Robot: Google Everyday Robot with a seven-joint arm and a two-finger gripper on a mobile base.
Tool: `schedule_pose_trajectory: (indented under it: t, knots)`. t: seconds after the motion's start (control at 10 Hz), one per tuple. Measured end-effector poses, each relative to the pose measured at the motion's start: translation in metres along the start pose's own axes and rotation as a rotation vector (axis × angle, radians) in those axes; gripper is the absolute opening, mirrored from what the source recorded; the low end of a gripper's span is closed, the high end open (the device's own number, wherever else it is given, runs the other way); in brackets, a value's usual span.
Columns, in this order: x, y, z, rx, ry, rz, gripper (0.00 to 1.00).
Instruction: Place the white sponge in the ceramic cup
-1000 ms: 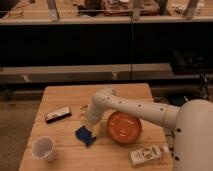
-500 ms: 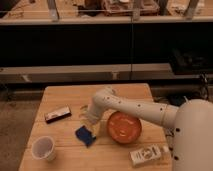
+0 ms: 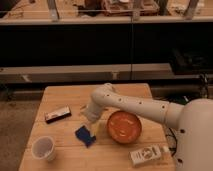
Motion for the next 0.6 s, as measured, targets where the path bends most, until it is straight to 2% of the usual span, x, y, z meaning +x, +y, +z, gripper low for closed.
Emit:
schedule_pose_trajectory:
  t: [0.3, 0.6]
  knots:
    - [0.007, 0.016, 0.002, -0.004, -0.024, 0.099, 0.80]
    - [0.017, 0.049, 0.004, 0.049, -0.063, 0.212, 0.80]
